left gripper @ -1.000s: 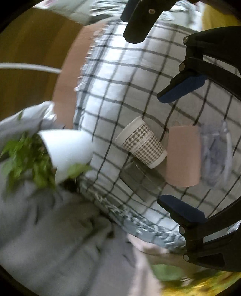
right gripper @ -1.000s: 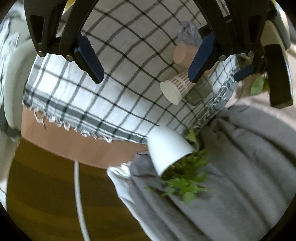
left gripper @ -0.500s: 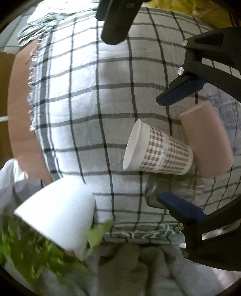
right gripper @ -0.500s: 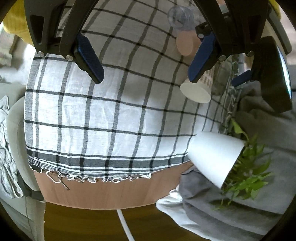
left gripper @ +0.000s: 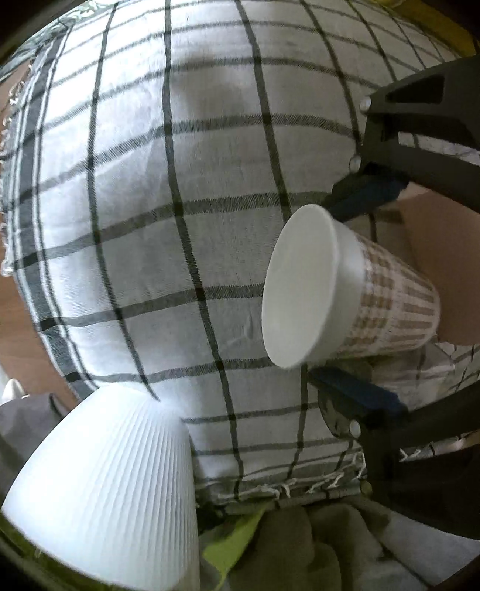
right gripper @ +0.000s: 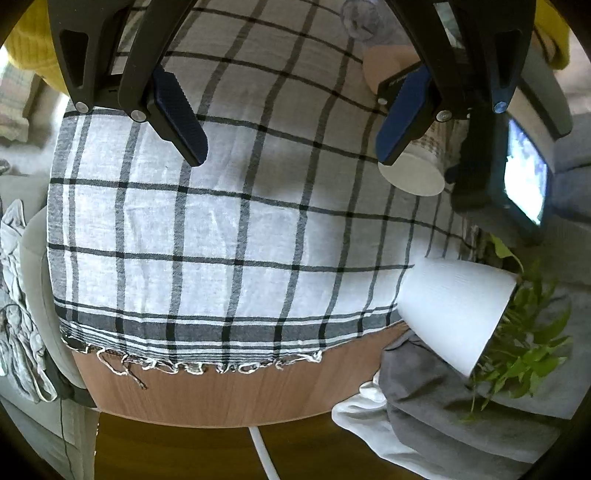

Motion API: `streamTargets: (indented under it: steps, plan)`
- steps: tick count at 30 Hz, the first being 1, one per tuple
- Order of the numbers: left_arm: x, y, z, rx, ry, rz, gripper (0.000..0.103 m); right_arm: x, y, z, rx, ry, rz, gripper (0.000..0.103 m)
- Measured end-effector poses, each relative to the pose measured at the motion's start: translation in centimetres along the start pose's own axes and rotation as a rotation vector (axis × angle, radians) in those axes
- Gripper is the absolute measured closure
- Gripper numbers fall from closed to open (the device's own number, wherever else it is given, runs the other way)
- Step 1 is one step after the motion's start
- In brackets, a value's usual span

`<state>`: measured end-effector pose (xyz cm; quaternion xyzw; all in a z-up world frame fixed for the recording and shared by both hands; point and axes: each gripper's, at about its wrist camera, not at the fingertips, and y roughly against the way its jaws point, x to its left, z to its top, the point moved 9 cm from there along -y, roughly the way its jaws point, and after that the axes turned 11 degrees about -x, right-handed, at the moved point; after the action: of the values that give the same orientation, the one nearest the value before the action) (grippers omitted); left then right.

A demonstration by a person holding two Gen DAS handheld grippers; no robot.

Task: Flip cup upside down
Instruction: 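Lift the paper cup with the left tool, turning its opening upward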

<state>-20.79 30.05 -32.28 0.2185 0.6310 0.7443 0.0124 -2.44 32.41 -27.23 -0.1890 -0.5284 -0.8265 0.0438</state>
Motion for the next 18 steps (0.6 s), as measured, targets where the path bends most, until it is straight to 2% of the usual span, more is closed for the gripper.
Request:
streamTargets:
  steps: [3,10,14,18]
  plan:
    - [0.0,-0.4,0.1,0.012,0.006,0.006,0.036,-0.3,-0.1,0.1,0.0,-0.004,-0.005,0.01]
    - [0.7,1.7,1.4,-0.03,0.085,-0.036,0.036,-0.6,0.3,0.7,-0.002,-0.013,0.013,0.01]
    - [0.9,4.0,2.0,-0.056,0.188,-0.098,0.036,-0.4,1.8,2.2,-0.044,0.01,0.041,0.01]
    - [1.3,7.4,2.2,-0.101,0.348,-0.152,0.036,-0.2,3.7,4.3,-0.101,0.048,0.075,0.01]
